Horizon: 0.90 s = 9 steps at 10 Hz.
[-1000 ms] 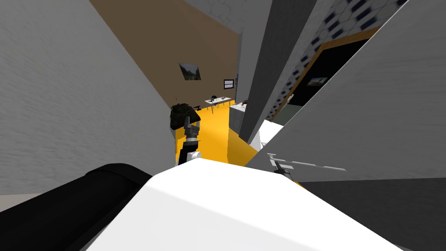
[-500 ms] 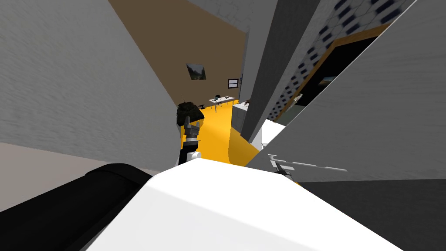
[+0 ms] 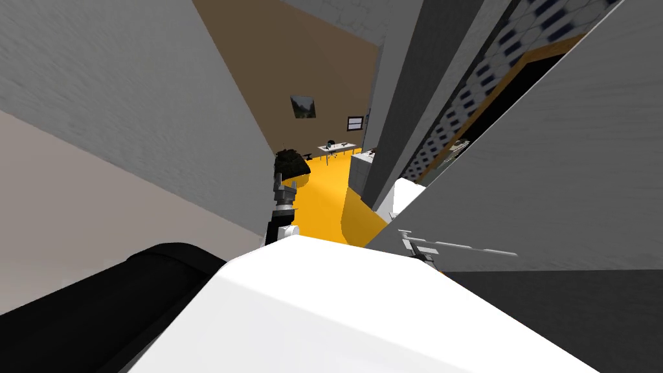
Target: Pull the door open
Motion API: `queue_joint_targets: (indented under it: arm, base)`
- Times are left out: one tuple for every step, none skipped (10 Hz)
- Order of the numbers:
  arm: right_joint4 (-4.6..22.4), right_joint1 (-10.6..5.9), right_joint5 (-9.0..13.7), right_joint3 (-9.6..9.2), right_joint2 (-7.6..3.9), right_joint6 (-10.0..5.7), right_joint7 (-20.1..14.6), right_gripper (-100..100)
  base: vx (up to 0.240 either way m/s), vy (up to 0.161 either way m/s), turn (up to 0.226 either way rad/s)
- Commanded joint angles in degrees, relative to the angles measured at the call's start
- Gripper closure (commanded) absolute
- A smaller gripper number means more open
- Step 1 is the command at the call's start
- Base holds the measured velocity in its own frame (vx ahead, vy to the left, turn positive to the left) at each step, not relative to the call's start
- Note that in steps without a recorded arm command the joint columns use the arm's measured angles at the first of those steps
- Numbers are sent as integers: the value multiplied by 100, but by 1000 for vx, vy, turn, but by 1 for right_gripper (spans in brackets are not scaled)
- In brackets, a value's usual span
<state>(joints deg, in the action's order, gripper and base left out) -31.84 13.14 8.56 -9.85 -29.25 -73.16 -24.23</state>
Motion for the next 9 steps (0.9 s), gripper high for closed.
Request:
queue_joint_targets:
  arm:
    - [65, -9, 13, -2, -24, -59, -12, 100]
    - [97, -17, 16, -10, -30, -90, -17, 100]
    - [126, -24, 19, -17, -34, -117, -23, 100]
    - [151, -29, 21, -22, -38, -140, -27, 100]
    - [176, -35, 24, -28, -42, -164, -31, 100]
    - [230, -75, 7, -45, -15, -174, -31, 100]
    - [176, -55, -2, -15, 1, -118, -19, 100]
    - [159, -50, -4, -6, 4, -103, -16, 100]
    - [122, -40, -8, 15, 12, -70, -8, 100]
  base:
    - [-237, -78, 156]
    - [-210, -61, 149]
    - [-184, -49, 136]
    - [-178, -63, 136]
    - [-185, -35, 116]
    - [-80, -9, 22]
    - [-113, -43, 161]
    - [-165, -63, 158]
    - [-177, -58, 148]
